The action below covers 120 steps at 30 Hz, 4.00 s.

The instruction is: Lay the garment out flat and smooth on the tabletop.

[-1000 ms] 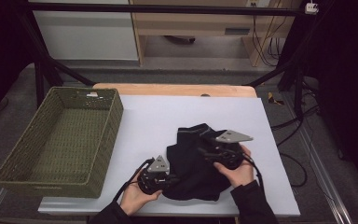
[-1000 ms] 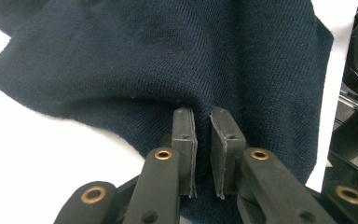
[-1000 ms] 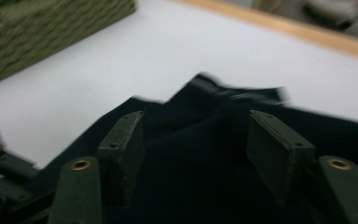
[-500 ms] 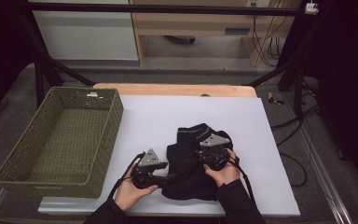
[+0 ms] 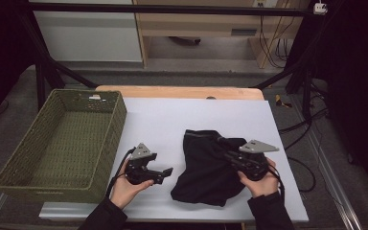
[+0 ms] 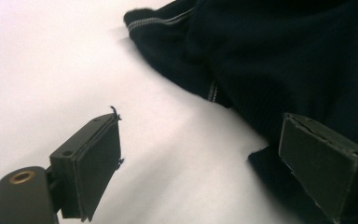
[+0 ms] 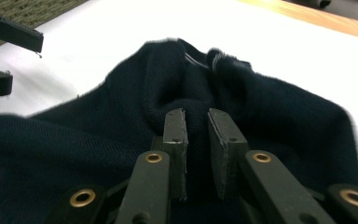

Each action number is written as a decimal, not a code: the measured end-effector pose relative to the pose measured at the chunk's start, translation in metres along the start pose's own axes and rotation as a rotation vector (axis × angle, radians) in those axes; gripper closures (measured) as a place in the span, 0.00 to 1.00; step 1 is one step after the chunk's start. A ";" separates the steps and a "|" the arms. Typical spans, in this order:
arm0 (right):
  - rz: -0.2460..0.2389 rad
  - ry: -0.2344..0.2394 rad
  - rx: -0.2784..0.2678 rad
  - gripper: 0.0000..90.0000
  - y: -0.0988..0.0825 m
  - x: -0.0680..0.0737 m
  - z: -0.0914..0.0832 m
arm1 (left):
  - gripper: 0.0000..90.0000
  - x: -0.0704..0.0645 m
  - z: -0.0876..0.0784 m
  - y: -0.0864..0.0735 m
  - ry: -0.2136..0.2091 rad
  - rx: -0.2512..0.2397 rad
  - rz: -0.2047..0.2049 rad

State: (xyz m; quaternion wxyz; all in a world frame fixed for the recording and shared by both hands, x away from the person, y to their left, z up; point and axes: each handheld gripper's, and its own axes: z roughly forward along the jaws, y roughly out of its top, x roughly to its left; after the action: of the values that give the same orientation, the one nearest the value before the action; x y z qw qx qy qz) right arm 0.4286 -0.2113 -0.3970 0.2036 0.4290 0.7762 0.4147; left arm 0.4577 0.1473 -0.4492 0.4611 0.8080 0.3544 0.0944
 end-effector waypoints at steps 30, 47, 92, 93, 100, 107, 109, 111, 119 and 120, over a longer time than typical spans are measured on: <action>-0.078 0.031 -0.028 0.46 0.006 0.011 0.032 | 0.57 0.012 0.104 0.039 0.035 0.099 -0.044; -0.086 0.046 0.024 0.79 0.001 0.012 0.045 | 0.93 0.015 0.087 0.043 0.017 0.055 -0.010; -0.033 -0.006 -0.135 0.48 -0.002 -0.013 -0.004 | 0.94 0.028 -0.016 0.016 0.148 -0.042 -0.013; -0.033 0.006 -0.150 0.45 0.002 -0.009 -0.002 | 0.94 0.028 -0.017 0.020 0.148 -0.051 -0.015; -0.079 0.058 -0.140 0.33 0.025 0.018 0.030 | 0.94 0.024 -0.025 0.053 0.163 -0.105 -0.012; -0.102 0.037 -0.006 0.77 0.028 0.022 0.055 | 0.94 0.027 -0.028 0.087 0.185 -0.132 -0.020; -0.088 0.051 -0.004 0.89 0.026 0.020 0.050 | 0.94 0.030 -0.029 0.094 0.200 -0.127 -0.019; -0.086 0.043 -0.031 0.91 0.026 0.017 0.040 | 0.94 0.034 -0.030 0.099 0.212 -0.128 -0.024; -0.063 0.026 -0.160 0.91 0.029 -0.001 -0.002 | 0.94 0.056 -0.046 0.124 0.288 -0.166 -0.083; -0.061 0.028 -0.166 0.91 0.029 -0.004 -0.005 | 0.94 0.059 -0.048 0.126 0.296 -0.170 -0.092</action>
State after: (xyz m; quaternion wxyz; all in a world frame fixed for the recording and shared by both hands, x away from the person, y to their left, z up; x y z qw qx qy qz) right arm 0.4418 -0.2085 -0.3702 0.2402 0.3809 0.7548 0.4769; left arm 0.5392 0.1781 -0.3308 0.4744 0.7262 0.4459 0.2208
